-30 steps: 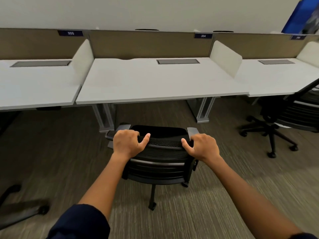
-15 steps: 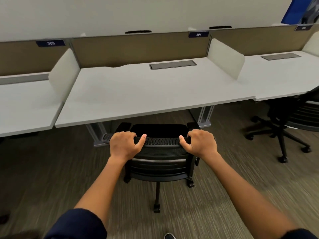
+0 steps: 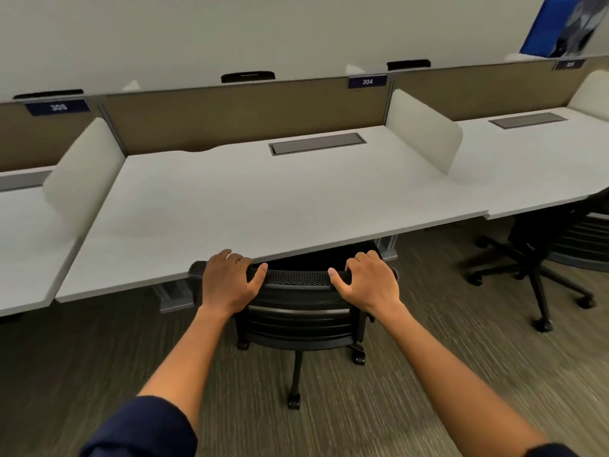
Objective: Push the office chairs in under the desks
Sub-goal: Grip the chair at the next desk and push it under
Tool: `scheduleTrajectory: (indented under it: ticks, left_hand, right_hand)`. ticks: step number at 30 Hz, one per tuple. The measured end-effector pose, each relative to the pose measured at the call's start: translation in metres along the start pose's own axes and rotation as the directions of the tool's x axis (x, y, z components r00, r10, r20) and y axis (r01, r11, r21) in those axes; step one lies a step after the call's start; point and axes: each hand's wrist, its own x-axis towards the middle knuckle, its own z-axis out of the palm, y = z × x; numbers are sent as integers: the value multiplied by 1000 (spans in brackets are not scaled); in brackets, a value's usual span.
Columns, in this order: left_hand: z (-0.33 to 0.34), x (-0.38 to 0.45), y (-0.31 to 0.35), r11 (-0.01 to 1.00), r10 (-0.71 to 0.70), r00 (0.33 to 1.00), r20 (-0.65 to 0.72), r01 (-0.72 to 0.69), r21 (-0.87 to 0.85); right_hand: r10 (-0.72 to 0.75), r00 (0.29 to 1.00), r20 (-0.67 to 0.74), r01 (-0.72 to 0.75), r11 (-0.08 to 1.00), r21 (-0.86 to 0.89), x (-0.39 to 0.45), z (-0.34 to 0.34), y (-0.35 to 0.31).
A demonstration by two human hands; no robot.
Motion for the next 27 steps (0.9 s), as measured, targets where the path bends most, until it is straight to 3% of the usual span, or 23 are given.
scheduleTrajectory:
  ticks: [11,17,20,27]
  left_hand:
    - [14,32,-12,998,-11,999,37,14,-59]
    - [10,34,-11,997,6,988,157,7,-80]
    - [3,29,-9,995,21,982,187,-3,-96]
    - [-11,-22,18,995,-56,992,110,65,-82]
  right_hand:
    - [23,1000,-21,-23,1000,10,31,16,1]
    - [-1,995,-102,3,1000,16,30,13,3]
    - [-9,999,-47,9,1000,3,28,8,-4]
    - [-68,998,-15,69,985,158,13,6,-37]
